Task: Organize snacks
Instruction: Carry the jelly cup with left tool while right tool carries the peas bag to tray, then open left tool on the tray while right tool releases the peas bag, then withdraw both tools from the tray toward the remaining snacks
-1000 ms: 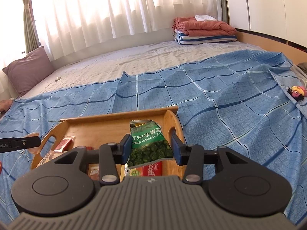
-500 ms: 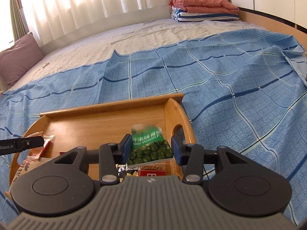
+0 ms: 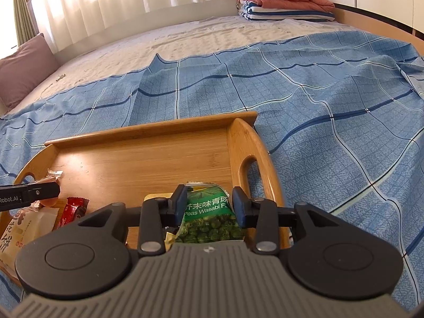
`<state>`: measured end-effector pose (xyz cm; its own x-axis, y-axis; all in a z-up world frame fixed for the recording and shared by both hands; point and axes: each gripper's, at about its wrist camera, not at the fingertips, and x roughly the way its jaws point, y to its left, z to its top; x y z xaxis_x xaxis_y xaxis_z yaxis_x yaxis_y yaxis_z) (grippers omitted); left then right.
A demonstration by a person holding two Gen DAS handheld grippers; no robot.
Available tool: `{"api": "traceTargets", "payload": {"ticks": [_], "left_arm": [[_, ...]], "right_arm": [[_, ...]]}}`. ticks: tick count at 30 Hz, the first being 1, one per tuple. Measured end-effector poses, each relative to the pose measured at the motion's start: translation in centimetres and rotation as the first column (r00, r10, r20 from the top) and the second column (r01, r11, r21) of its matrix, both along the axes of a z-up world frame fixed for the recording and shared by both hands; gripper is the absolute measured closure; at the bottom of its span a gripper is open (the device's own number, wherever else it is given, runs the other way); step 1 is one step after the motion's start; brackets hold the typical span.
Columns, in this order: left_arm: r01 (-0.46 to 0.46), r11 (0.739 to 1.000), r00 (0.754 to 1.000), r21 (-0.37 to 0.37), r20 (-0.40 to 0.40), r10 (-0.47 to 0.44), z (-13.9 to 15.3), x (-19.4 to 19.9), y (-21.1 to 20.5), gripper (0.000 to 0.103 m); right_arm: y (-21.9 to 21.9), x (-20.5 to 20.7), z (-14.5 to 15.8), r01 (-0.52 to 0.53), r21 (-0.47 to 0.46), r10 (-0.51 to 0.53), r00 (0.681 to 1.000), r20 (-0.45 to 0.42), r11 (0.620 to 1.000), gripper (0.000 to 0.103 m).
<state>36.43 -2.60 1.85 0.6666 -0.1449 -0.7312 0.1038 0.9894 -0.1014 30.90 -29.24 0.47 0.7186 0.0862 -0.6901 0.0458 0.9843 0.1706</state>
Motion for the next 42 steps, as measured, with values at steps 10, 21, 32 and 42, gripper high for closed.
{"api": "traceTargets", "payload": {"ticks": [10,21,32,42], "left_arm": [[0.013,0.999,0.997,0.039,0.073,-0.016,1.7,-1.8,-0.5,0.023],[0.082,0.995,0.989,0.049,0.120,-0.087,3.8,-7.9,-0.7,0.012],[0.129,0.991,0.976,0.022,0.173,-0.131,5.2,-15.6,0.1,0.006],[0.161,0.987,0.972,0.011,0.174,-0.161,3.1,-22.4,2.1,0.004]], "right_arm": [[0.2,-1.4,1.6,-0.005,0.020,0.004,0.999,0.038,1.000,0.031],[1.6,-6.5,4.9,-0.096,0.002,0.095,0.989,0.114,0.995,0.017],[3.2,-13.1,5.8,-0.159,-0.045,0.164,0.971,0.172,0.986,0.012],[4.6,-19.2,3.5,-0.180,-0.104,0.196,0.965,0.173,0.978,0.008]]}}
